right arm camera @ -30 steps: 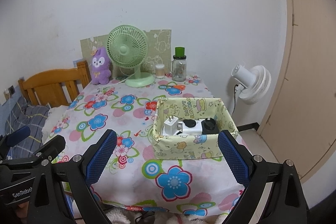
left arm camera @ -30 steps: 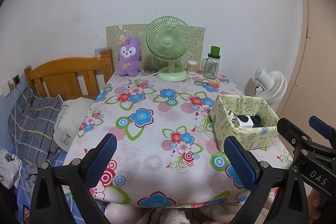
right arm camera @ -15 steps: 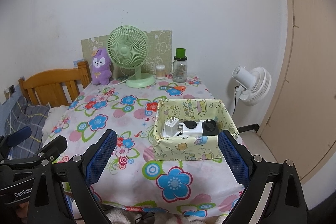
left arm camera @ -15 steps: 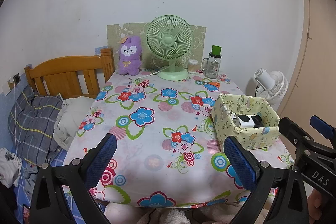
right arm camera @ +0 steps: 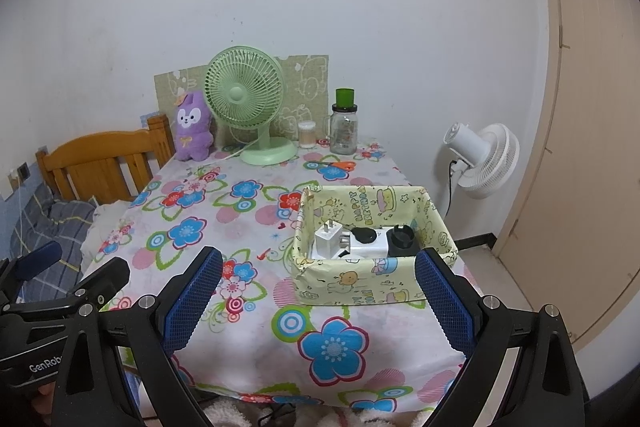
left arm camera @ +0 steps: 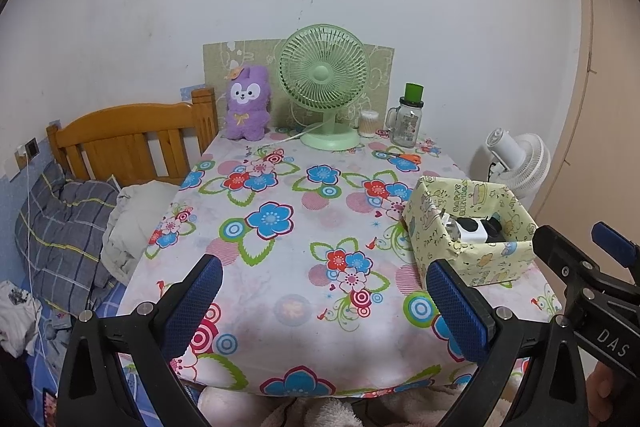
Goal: Organize rigid objects
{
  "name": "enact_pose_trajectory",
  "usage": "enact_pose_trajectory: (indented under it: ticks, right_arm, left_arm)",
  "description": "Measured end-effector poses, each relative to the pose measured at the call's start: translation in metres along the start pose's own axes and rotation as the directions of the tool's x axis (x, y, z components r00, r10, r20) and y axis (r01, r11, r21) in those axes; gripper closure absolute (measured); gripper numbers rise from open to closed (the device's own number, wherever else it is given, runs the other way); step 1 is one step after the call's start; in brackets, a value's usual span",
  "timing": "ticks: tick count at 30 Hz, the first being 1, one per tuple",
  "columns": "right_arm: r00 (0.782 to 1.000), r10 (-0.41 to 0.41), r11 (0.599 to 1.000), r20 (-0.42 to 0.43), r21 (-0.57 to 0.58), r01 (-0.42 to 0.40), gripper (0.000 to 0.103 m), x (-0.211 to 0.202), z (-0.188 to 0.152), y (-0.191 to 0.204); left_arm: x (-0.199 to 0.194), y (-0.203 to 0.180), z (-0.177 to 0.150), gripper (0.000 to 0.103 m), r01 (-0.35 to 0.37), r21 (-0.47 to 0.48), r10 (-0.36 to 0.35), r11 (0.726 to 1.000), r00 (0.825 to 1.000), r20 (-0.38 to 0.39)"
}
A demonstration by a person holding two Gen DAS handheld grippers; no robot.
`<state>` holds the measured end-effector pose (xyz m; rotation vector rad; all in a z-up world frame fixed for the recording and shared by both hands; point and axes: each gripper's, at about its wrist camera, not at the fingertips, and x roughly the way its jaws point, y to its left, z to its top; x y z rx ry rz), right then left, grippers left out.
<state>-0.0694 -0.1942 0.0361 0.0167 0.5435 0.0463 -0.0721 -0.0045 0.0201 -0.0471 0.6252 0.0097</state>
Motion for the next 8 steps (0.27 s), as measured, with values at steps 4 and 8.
enact_pose_trajectory:
  ticks: [4,8]
  right_arm:
    - [1.0,0.002,1.0,-0.002,0.005,-0.002,0.005,0.0027,0.0005,-0.0008]
    - [1.0,0.009,1.0,0.001,0.008,-0.009,0.005,0.0057,0.0015,-0.0027]
  left_arm:
    - [0.0031,-0.0016,0.0017,0.0,-0.006,0.001,0.006,1.0,1.0,-0.003]
    - [0.0056,-0.0017,0.0027,0.0,-0.006,0.0,0.006,1.0,1.0,0.0]
